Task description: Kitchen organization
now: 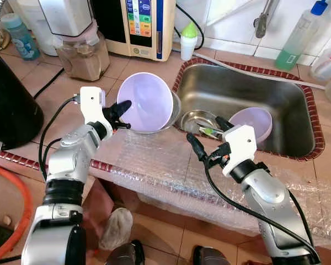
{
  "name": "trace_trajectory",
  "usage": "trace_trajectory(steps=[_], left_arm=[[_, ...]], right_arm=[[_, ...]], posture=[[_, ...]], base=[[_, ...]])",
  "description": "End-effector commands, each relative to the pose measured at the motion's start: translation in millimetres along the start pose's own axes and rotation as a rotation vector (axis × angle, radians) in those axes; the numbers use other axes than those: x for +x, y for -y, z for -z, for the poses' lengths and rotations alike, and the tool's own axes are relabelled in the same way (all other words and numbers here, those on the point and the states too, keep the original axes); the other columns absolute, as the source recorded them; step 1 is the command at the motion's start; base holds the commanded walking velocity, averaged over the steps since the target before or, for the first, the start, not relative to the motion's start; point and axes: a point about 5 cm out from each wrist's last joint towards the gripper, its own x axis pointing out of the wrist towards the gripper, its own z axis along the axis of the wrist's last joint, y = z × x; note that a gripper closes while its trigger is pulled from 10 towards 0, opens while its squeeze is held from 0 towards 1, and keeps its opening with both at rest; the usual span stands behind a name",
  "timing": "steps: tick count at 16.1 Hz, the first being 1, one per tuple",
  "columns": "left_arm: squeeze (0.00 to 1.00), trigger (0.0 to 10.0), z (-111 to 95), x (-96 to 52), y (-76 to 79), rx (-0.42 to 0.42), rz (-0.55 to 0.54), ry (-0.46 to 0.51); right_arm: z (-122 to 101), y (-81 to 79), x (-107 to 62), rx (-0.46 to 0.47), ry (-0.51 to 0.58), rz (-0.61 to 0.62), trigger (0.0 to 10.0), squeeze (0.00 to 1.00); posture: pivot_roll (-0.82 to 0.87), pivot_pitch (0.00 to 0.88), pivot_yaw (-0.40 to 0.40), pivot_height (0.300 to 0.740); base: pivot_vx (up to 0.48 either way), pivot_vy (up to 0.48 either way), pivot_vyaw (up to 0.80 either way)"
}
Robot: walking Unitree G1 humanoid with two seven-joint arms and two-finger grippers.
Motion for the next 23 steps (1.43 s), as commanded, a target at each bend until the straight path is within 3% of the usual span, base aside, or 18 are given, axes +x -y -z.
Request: trace_trajectory(steps=[1, 6, 12, 13, 14, 17, 19, 23], left_arm=[[0.0, 0.0, -2, -1.2, -0.6, 0.018, -0.022, 0.034], [0.0, 0.0, -33, 2.0, 14.3, 0.096, -0.012, 0.214], [0.0, 0.0, -39, 5.1, 44.7, 0.179, 0.089, 0.276], [0.0, 0.0, -38, 5.2, 47.9, 0.189, 0.101, 0.277], [0.0, 0.0, -36, 5.2, 50.7, 0.193, 0.11, 0.275], [0.0, 0.0, -34, 4.2, 56.8, 0.187, 0.128, 0.279], [0.0, 0.0, -31, 3.8, 57.4, 0.178, 0.122, 0.28], [0.0, 0.0, -30, 3.7, 59.9, 0.178, 0.123, 0.281]], right_arm=[[-5, 2.9, 3.4, 0.006, 0.036, 0.017, 10.0, 0.0], [-31, 18.4, 23.0, 0.113, 0.167, 0.069, 10.0, 0.0], [-29, 6.3, 60.2, 0.148, 0.181, 0.01, 10.0, 0.0], [-29, 3.8, 67.5, 0.151, 0.181, 0.012, 4.5, 0.0], [-29, 2.0, 73.9, 0.153, 0.183, 0.014, 0.0, 0.0], [-30, 6.0, 87.9, 0.151, 0.178, 0.083, 0.0, 0.0], [-28, 17.6, 94.8, 0.23, 0.166, 0.204, 0.0, 0.0], [-20, 29.9, 96.8, 0.251, 0.124, 0.307, 0.0, 0.0]], posture=[[-0.17, 0.089, 0.016, 0.74], [-0.15, 0.061, 0.003, 0.74], [-0.13, 0.049, -0.004, 0.74], [-0.13, 0.049, -0.005, 0.74], [-0.12, 0.048, -0.007, 0.74], [-0.11, 0.05, -0.011, 0.74], [-0.11, 0.052, -0.013, 0.74], [-0.11, 0.058, -0.024, 0.74]], base=[[0.0, 0.0, 0.0], [0.0, 0.0, 0.0], [0.0, 0.0, 0.0], [0.0, 0.0, 0.0], [0.0, 0.0, 0.0], [0.0, 0.0, 0.0], [0.0, 0.0, 0.0], [0.0, 0.0, 0.0]])
